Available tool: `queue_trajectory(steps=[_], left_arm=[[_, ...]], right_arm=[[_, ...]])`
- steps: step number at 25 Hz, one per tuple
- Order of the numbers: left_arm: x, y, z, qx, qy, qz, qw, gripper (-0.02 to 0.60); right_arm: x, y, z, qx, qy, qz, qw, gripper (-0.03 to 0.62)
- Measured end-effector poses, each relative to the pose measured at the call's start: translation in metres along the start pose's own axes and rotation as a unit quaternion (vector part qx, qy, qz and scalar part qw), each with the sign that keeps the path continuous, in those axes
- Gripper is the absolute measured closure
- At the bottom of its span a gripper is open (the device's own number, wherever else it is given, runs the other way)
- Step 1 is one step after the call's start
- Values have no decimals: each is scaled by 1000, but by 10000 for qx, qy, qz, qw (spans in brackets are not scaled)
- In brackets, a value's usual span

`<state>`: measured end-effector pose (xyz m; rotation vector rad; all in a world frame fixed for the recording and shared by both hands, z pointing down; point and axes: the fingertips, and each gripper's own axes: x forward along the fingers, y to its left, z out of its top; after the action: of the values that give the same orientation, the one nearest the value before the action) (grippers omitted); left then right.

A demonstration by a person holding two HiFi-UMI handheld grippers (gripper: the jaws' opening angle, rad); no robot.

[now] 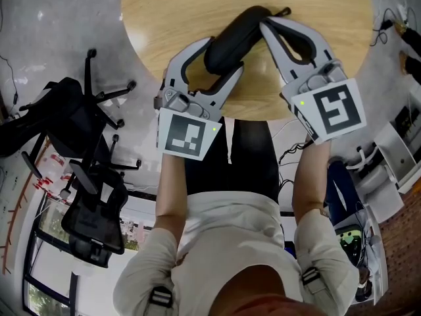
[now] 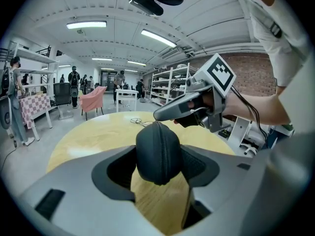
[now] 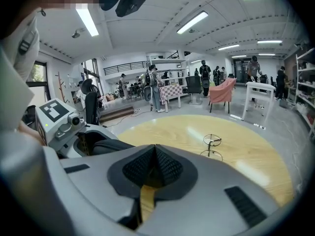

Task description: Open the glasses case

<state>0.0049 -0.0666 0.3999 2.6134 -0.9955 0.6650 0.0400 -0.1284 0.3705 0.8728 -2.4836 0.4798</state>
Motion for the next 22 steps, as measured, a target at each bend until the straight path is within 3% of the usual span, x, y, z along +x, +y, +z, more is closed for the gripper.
queue_trajectory(steps=[22], left_arm=[[0, 1, -6, -16, 61, 20, 10000, 300]], right_arm=[[6, -30, -19, 50, 146, -226, 9996, 574]])
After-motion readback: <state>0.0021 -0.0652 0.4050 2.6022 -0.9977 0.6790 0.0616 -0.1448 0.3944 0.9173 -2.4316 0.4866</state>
